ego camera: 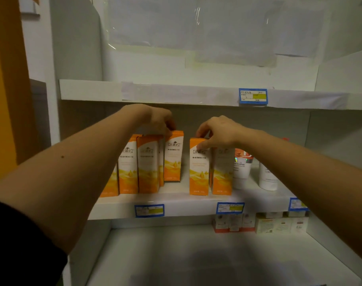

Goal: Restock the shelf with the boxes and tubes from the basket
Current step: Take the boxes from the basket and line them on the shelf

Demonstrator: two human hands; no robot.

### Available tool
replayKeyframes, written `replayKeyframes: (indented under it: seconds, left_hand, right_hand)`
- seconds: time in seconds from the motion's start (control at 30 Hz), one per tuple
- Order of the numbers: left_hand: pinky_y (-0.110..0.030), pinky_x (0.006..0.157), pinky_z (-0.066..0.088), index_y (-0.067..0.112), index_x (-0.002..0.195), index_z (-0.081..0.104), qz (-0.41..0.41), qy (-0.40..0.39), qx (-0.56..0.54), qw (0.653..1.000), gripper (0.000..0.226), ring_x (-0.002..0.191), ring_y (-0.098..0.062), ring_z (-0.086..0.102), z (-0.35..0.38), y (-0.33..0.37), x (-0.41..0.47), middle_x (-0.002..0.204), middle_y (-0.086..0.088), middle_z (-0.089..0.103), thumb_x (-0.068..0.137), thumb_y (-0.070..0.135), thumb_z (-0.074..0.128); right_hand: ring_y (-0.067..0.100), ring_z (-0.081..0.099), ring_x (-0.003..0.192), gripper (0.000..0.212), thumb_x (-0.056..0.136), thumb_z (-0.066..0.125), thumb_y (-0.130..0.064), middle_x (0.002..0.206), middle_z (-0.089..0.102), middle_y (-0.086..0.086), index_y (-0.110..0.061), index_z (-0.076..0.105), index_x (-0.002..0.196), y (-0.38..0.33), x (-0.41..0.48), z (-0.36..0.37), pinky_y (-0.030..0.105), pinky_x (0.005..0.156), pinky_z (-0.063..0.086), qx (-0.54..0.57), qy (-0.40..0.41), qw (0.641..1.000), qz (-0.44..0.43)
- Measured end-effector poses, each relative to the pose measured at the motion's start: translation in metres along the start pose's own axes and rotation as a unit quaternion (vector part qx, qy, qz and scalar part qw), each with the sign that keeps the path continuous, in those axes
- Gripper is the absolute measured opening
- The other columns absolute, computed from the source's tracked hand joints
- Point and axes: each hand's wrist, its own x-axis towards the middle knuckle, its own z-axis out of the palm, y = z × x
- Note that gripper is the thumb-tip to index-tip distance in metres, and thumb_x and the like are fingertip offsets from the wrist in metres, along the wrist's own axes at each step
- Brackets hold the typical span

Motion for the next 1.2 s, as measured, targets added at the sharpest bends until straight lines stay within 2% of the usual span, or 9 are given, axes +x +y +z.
replayKeyframes:
  seconds: [0.17, 0.37, 0.5, 0.63, 0.83, 0.93, 1.07, 1.2]
  left_hand:
    - [-0.046, 0.100, 0.049, 0.015, 0.131, 0.052, 0.008, -0.005, -0.008, 1.000, 0.038, 0.113, -0.028, 0.060, 0.013, -0.006, -0.001, 0.128, -0.009, 0.060, 0.094, 0.024, 0.048]
    - [-0.044, 0.101, 0.047, 0.011, 0.128, 0.054, 0.019, 0.025, -0.026, 0.999, 0.035, 0.114, -0.029, 0.058, 0.025, -0.004, -0.005, 0.127, -0.011, 0.059, 0.097, 0.020, 0.039]
    - [-0.043, 0.105, 0.042, 0.006, 0.128, 0.053, 0.013, 0.089, -0.033, 0.995, 0.036, 0.120, -0.030, 0.053, 0.022, -0.004, -0.010, 0.133, -0.014, 0.055, 0.098, 0.020, 0.039]
    - [-0.035, 0.109, 0.034, 0.005, 0.139, 0.041, 0.003, 0.138, -0.043, 0.989, 0.043, 0.134, -0.028, 0.041, 0.016, -0.010, -0.020, 0.146, -0.014, 0.042, 0.096, 0.009, 0.040]
    - [-0.033, 0.107, 0.037, 0.005, 0.138, 0.041, 0.002, 0.165, -0.062, 0.984, 0.043, 0.132, -0.027, 0.043, 0.017, -0.017, -0.030, 0.144, -0.014, 0.045, 0.095, 0.005, 0.039]
    - [-0.032, 0.106, 0.037, 0.006, 0.139, 0.041, 0.001, 0.160, -0.065, 0.985, 0.043, 0.132, -0.027, 0.044, 0.019, -0.019, -0.032, 0.144, -0.014, 0.045, 0.095, 0.004, 0.039]
    - [-0.033, 0.106, 0.038, 0.007, 0.139, 0.040, 0.003, 0.155, -0.068, 0.986, 0.044, 0.132, -0.027, 0.043, 0.022, -0.020, -0.031, 0.144, -0.013, 0.045, 0.095, 0.003, 0.040]
    - [-0.032, 0.105, 0.037, 0.006, 0.138, 0.040, 0.007, 0.161, -0.070, 0.985, 0.044, 0.132, -0.027, 0.043, 0.023, -0.015, -0.028, 0.144, -0.014, 0.044, 0.095, 0.002, 0.040]
  right_hand:
    - [0.025, 0.057, 0.114, 0.040, 0.083, 0.067, -0.027, 0.125, 0.060, 0.007, -0.018, 0.054, 0.120, 0.002, 0.004, 0.004, 0.041, 0.097, 0.051, 0.014, -0.002, 1.000, 0.013]
    - [0.024, 0.058, 0.113, 0.038, 0.080, 0.070, -0.024, 0.123, 0.061, 0.007, -0.019, 0.058, 0.116, -0.004, 0.006, 0.004, 0.038, 0.096, 0.050, 0.033, 0.006, 0.999, 0.011]
    - [0.019, 0.060, 0.108, 0.034, 0.076, 0.075, -0.021, 0.113, 0.065, 0.002, -0.021, 0.061, 0.108, -0.015, 0.010, 0.003, 0.033, 0.095, 0.049, 0.084, 0.017, 0.996, 0.002]
    - [0.018, 0.062, 0.104, 0.027, 0.072, 0.077, -0.024, 0.098, 0.063, -0.006, -0.030, 0.058, 0.092, -0.030, 0.022, 0.009, 0.041, 0.097, 0.050, 0.106, 0.030, 0.994, -0.005]
    - [0.021, 0.061, 0.105, 0.026, 0.074, 0.076, -0.024, 0.100, 0.061, -0.003, -0.029, 0.055, 0.088, -0.051, 0.037, 0.019, 0.042, 0.097, 0.050, 0.120, 0.025, 0.992, -0.010]
    - [0.022, 0.059, 0.109, 0.022, 0.076, 0.074, -0.024, 0.112, 0.064, 0.001, -0.030, 0.059, 0.091, -0.052, 0.039, 0.026, 0.040, 0.098, 0.049, 0.120, 0.040, 0.992, 0.007]
    - [0.023, 0.057, 0.112, 0.024, 0.080, 0.070, -0.026, 0.119, 0.062, 0.002, -0.028, 0.059, 0.101, -0.050, 0.037, 0.031, 0.044, 0.099, 0.048, 0.119, 0.042, 0.992, -0.001]
    - [0.023, 0.054, 0.115, 0.036, 0.085, 0.064, -0.031, 0.129, 0.055, 0.001, -0.027, 0.057, 0.119, -0.041, 0.025, 0.027, 0.043, 0.097, 0.047, 0.088, 0.057, 0.994, -0.021]
